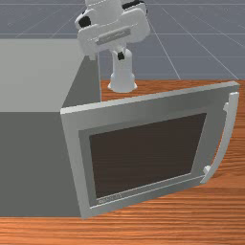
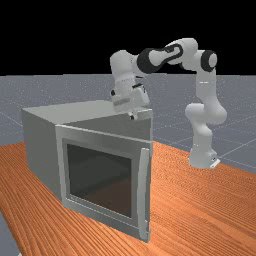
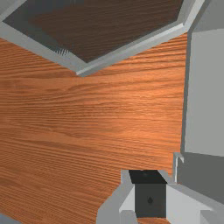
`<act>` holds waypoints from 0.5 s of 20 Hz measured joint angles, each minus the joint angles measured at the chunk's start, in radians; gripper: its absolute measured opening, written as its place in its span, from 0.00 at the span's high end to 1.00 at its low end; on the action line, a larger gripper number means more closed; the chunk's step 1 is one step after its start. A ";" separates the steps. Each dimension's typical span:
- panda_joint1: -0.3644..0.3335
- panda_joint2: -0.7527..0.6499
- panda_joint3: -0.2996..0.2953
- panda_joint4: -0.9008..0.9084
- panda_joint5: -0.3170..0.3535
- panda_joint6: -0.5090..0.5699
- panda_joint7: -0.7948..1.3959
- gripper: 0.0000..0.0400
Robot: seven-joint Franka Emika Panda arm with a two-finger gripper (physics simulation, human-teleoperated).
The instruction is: Close the microwave
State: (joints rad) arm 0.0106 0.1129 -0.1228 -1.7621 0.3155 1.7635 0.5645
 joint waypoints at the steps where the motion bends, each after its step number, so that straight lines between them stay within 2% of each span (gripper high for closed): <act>1: 0.000 0.012 0.000 0.037 0.001 -0.002 0.008 1.00; 6: -0.006 0.193 -0.003 0.321 0.010 -0.027 0.092 1.00; 10: -0.015 0.380 0.012 0.645 0.013 -0.156 0.125 1.00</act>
State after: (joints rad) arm -0.0048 0.4928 -0.1104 -1.1166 0.3288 1.6070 0.6892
